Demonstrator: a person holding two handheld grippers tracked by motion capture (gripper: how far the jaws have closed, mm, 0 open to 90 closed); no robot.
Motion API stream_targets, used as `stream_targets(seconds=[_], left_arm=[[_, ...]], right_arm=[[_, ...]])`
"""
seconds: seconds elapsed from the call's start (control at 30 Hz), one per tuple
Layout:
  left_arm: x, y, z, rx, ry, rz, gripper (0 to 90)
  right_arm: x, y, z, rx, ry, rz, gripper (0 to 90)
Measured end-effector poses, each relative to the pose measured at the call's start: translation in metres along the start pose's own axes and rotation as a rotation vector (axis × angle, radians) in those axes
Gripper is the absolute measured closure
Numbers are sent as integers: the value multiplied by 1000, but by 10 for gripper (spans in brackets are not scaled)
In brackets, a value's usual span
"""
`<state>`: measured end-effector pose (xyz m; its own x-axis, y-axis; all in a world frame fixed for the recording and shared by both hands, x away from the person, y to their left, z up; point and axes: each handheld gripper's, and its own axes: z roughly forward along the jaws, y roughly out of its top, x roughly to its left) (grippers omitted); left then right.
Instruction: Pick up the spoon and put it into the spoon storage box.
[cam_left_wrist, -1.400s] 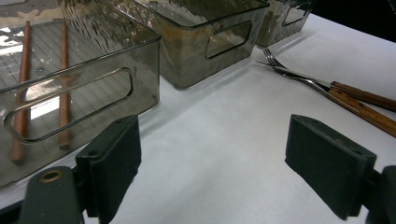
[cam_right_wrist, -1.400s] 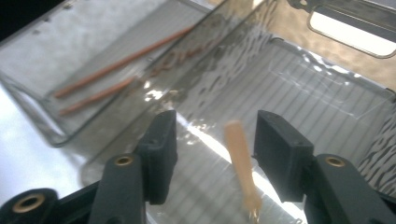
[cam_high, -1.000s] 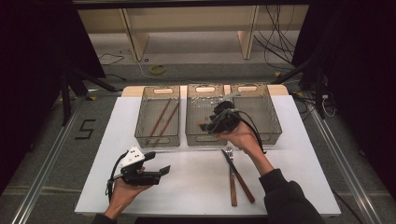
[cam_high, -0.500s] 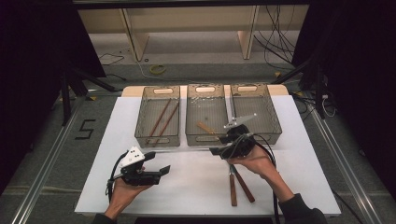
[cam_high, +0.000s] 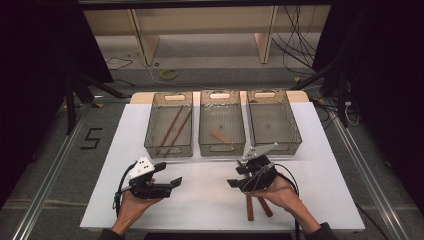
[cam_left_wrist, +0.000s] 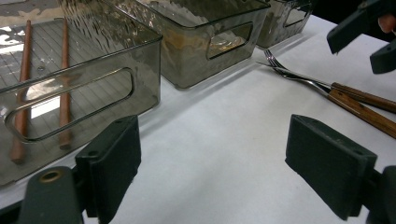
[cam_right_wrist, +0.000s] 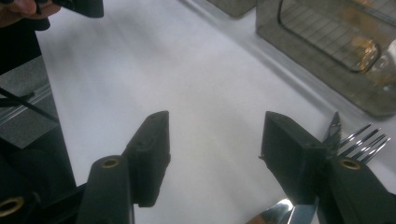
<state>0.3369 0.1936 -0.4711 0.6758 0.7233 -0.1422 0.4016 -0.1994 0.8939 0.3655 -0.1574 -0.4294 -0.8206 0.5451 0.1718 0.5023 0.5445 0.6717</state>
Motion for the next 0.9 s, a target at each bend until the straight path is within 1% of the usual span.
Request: stream_targets(seconds=[0.07, 0.33, 0.57, 0.73, 0.9], left_arm=[[0, 0, 0, -1, 0, -1, 174], [1, 0, 0, -3, 1, 1, 174], [1, 1, 1, -2, 3, -1, 174], [1, 1, 1, -2, 2, -1, 174], [1, 1, 1, -1, 0, 0, 174]], right_arm=[[1, -4, 1, 7, 3, 0, 434], [5, -15, 6, 35, 15, -1, 491], [8, -24, 8, 70, 25, -10, 604], [11, -30, 10, 90, 22, -18, 680], [15, -35, 13, 117, 18, -39, 748]])
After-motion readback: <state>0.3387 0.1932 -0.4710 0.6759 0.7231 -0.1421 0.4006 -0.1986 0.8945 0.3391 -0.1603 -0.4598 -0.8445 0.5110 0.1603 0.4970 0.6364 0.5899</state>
